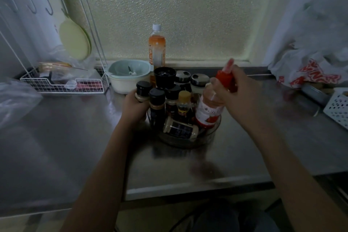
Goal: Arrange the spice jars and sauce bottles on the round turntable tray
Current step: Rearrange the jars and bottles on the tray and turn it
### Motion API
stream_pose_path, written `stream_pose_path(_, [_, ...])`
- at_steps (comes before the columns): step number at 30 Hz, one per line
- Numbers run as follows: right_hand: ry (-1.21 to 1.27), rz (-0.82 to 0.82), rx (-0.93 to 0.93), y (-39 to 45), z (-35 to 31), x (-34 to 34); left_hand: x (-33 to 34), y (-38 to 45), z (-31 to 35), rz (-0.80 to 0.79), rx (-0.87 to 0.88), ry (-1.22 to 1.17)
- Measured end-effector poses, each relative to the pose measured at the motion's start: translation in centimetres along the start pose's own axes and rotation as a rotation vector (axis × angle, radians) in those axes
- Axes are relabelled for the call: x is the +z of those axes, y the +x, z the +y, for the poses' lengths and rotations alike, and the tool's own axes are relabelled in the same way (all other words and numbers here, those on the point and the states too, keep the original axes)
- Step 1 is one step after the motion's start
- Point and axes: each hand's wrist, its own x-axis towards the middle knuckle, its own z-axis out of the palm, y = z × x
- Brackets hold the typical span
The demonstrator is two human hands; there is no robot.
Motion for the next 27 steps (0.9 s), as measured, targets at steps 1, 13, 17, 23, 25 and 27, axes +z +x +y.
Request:
stream_pose_path(1, [-0.005,0.0,-0.014,0.1,0.1,0.2,0.0,0.0,0.1,-0.005,0.0,0.008])
stream_pose_path(13, [-0.112,-0.173,0.077,0.0,1.2,2.3,0.0,-0.3,0.8,0.001,-0.021,0.026])
stream_pose_path(17, [-0.182,0.267,-0.097,0.2,-0.7,1.4,-0.1,-0.2,0.7,0.01,0.007,0.041])
stream_pose_path(23, [-0.531,0.059,-0.465,2.8,-4.8,2.0,0.0,-0.3,1.0,0.029,0.003,0.062])
stream_pose_path(25, [-0.638,-0.147,-0.47,2.6,-5.8,2.4,0.0,-0.4,1.0,0.039,-0.018,0.046])
stream_pose_path(27, [-0.776,-0.375,-0.39,2.3,-5.7,2.9,-0.1,-0.4,1.0,0.043,-0.02,0.049])
